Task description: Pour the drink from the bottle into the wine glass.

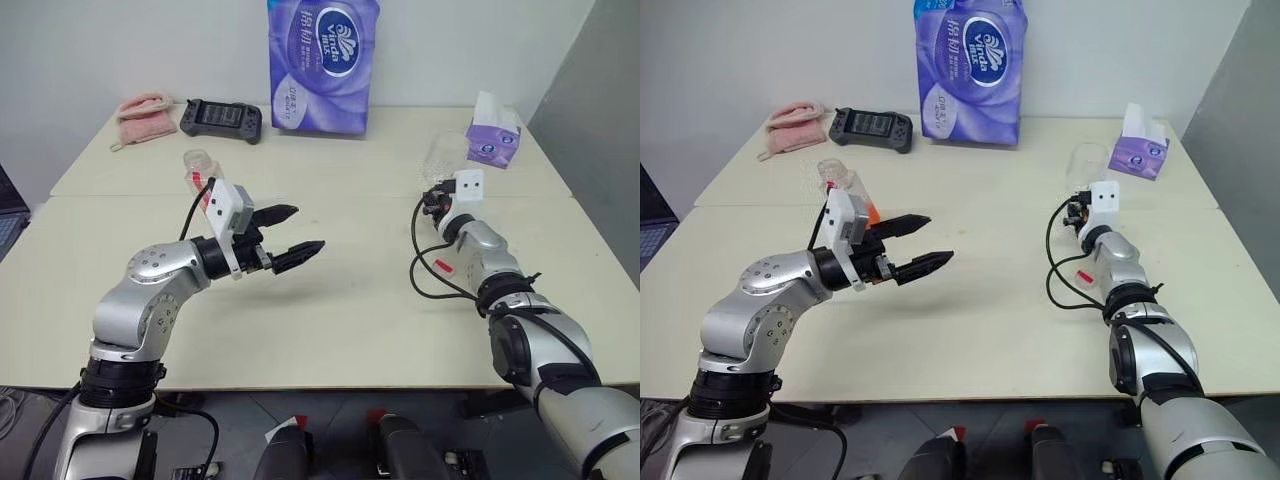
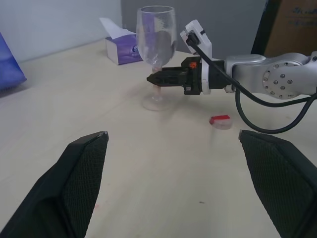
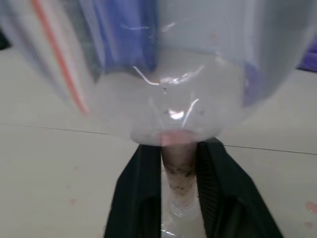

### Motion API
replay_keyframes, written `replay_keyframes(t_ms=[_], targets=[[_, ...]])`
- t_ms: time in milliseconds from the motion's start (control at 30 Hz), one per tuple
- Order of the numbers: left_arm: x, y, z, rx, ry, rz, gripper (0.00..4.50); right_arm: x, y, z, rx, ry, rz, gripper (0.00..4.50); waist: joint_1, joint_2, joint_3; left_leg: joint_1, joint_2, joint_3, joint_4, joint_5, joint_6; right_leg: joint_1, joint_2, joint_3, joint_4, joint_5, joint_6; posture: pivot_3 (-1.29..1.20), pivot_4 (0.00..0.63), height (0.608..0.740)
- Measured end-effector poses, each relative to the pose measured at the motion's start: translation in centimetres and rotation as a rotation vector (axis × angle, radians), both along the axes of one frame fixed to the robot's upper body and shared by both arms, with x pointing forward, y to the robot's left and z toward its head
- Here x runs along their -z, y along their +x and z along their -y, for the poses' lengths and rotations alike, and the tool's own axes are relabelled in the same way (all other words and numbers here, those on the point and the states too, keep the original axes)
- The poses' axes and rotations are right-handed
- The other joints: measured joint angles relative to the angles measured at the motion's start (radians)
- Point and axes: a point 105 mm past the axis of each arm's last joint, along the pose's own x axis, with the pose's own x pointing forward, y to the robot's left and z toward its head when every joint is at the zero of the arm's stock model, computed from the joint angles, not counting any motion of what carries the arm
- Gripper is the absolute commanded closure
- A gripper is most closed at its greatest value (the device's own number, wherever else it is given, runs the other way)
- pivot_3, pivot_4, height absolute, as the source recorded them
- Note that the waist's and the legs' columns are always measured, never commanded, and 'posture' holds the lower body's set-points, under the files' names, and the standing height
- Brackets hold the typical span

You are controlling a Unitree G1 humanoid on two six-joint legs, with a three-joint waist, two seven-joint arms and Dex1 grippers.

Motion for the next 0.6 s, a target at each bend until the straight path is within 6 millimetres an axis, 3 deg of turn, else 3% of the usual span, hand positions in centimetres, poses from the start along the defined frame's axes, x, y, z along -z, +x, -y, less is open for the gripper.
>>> replay_keyframes(t_ms=[167, 300, 433, 500, 600], targets=[[0.4, -0.1, -0.4, -0.012, 0.008, -0.010, 0.00, 0.2, 0.0, -1.5, -0.041, -0.050, 0.011, 4.32, -0.001, 0.000, 0.000, 0.000, 0.000, 0.000, 0.000, 0.000, 0.000, 0.000, 0.000, 0.000, 0.000, 0.000, 0.000, 0.00, 0.150, 0.740], [0.9, -0.9, -2.1, -0.081, 0.011, -0.015, 0.00, 0.1, -0.6, -7.0, -0.203, -0.030, 0.037, 4.32, -0.026, 0.001, 0.001, 0.000, 0.001, 0.000, -0.001, 0.000, 0.000, -0.002, 0.000, 0.001, 0.001, 0.000, 0.000, 0.00, 0.150, 0.740], [2.5, -3.5, -4.7, -0.195, 0.012, -0.050, 0.00, -1.5, -1.5, -13.2, -0.370, -0.005, 0.088, 4.32, -0.039, 0.002, 0.001, -0.005, 0.002, 0.001, -0.002, 0.000, -0.001, -0.008, 0.000, 0.002, 0.001, 0.001, -0.002, 0.00, 0.150, 0.740], [3.8, -4.8, -6.2, -0.275, 0.017, -0.097, 0.00, -2.9, -2.0, -15.5, -0.432, -0.004, 0.127, 4.32, -0.035, 0.002, 0.001, -0.008, 0.002, -0.003, 0.000, 0.000, -0.001, -0.008, -0.001, 0.000, 0.001, 0.001, -0.002, 0.00, 0.150, 0.740], [3.9, -6.5, -8.2, -0.395, 0.022, -0.098, 0.00, -3.8, -2.8, -18.3, -0.508, -0.013, 0.152, 4.32, -0.024, 0.002, 0.001, -0.007, 0.002, -0.004, 0.000, 0.000, -0.001, -0.008, -0.001, 0.000, 0.000, 0.001, -0.002, 0.00, 0.150, 0.740]])
